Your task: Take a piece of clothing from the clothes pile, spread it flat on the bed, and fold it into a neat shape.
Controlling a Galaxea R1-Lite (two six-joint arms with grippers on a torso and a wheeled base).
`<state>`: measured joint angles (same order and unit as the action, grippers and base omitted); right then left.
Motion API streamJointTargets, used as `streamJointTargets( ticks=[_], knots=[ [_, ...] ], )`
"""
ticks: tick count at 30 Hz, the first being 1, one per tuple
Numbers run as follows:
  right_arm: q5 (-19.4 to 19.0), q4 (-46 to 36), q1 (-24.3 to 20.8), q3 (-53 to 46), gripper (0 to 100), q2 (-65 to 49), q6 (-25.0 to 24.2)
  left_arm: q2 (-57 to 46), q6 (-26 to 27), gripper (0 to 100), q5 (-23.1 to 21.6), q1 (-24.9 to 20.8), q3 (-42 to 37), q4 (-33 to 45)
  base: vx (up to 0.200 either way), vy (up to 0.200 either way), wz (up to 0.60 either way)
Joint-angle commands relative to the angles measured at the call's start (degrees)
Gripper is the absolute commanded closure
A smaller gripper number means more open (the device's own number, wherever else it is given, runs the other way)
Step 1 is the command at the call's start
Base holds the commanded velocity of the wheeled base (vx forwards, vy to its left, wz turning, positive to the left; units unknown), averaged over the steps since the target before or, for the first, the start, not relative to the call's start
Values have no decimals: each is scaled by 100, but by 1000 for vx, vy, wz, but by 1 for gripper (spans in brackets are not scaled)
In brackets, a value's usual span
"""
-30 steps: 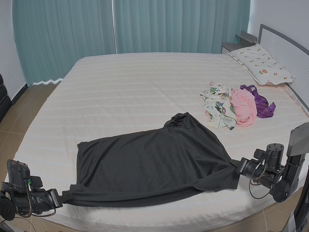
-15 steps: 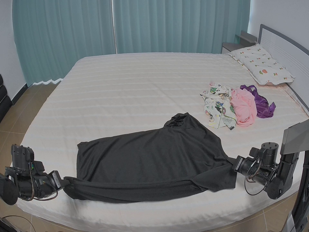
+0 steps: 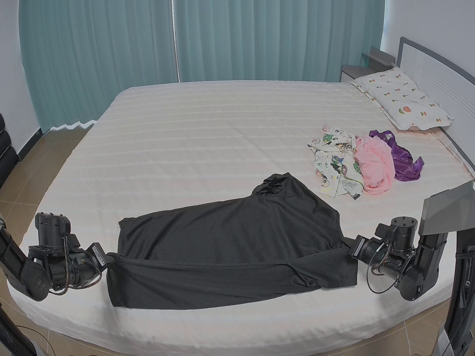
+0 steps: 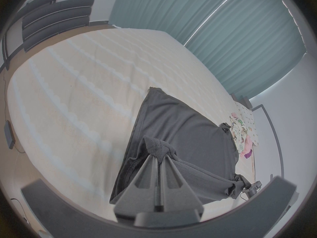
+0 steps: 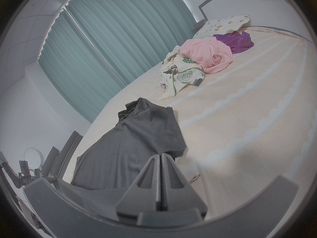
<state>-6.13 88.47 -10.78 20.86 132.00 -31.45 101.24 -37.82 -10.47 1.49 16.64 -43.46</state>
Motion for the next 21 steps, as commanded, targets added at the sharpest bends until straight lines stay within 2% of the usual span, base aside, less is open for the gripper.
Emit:
streamJointTargets(
  ticks=[1, 21],
  knots=[
    [51, -31, -3, 296, 100, 265, -1, 765, -77, 100, 45, 9, 50, -224, 0, 0, 0],
    [59, -93, -56, 911, 100, 546, 7, 1249, -499, 100, 36, 18, 410, -242, 0, 0, 0]
  ],
)
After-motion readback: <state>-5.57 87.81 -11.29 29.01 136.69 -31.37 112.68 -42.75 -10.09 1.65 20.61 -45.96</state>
